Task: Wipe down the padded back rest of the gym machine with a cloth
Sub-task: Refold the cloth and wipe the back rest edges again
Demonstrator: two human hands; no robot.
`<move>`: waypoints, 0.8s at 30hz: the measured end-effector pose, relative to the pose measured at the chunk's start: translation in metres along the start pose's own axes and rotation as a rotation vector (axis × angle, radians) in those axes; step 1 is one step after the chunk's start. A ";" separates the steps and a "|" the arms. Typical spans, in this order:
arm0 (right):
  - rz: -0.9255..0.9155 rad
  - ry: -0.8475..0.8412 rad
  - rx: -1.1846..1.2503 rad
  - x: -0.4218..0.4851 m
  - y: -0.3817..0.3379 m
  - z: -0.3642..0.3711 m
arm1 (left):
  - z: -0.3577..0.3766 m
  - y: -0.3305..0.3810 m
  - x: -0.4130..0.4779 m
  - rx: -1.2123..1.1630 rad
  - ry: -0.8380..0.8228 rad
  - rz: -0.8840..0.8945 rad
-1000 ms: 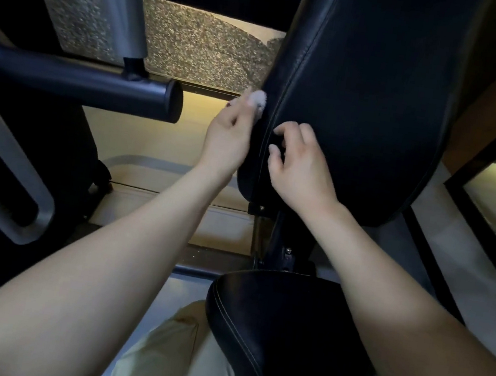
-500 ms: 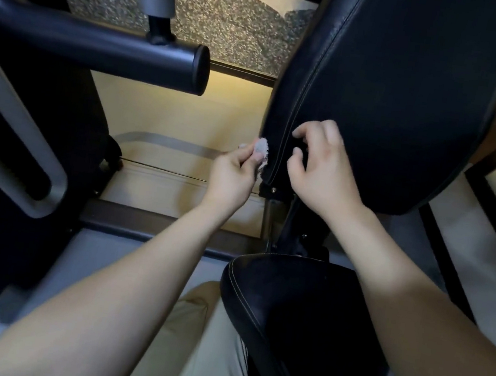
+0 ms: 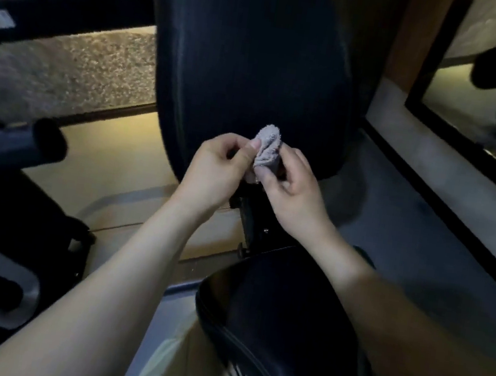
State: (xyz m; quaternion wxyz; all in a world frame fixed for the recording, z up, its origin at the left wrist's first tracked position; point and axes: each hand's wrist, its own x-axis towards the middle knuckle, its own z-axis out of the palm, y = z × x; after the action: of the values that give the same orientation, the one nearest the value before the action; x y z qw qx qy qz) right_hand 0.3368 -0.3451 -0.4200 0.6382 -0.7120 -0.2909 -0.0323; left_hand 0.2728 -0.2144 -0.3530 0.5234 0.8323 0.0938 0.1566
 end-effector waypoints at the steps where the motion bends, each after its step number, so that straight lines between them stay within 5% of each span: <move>1: 0.005 0.061 0.017 -0.001 0.003 -0.009 | 0.010 0.008 0.006 0.045 -0.039 0.016; 6: 0.069 0.321 -0.009 -0.005 0.023 -0.053 | 0.056 0.039 0.035 0.370 -0.216 0.123; 13: 0.281 0.431 0.106 -0.011 0.064 -0.104 | 0.077 0.030 0.099 1.002 0.084 0.820; 24: 0.243 0.360 -0.171 0.035 0.111 -0.109 | 0.105 -0.007 0.123 1.429 0.279 0.854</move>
State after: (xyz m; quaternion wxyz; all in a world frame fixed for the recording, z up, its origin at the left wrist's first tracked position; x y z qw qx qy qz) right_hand 0.4520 -0.4348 -0.4838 0.6163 -0.7761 -0.0807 -0.1065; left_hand 0.4258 -0.2605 -0.3818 -0.2495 0.9004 -0.0885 0.3453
